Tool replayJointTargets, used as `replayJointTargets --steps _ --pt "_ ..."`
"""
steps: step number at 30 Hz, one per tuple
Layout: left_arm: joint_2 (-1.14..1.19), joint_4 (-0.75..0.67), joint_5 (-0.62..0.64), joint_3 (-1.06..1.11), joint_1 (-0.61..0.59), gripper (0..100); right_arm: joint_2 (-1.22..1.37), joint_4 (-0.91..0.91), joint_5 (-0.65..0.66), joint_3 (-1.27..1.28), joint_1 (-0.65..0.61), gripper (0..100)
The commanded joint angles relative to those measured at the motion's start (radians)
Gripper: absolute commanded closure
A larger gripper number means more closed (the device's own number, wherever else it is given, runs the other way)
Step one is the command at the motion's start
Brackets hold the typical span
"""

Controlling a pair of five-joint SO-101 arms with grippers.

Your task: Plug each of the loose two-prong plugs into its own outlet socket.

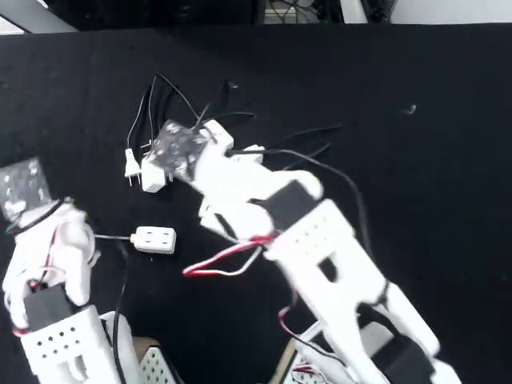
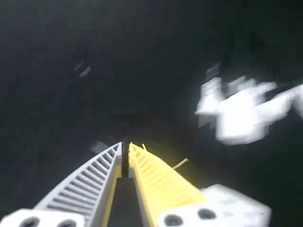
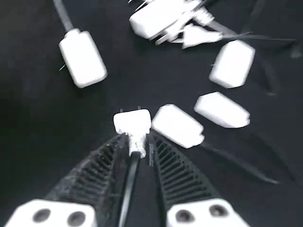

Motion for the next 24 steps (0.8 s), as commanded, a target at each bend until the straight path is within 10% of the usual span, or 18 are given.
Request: replayJointTargets --steps 1,24 --pt "-0.040 -0.051 -0.074 0.168 -0.162 97 0.101 0.028 0.002 -0.097 -0.080 98.8" --pt "-0.331 0.025 -0.195 0.478 -0.202 97 0.832 0.183 0.149 -0.835 -0.207 98.8"
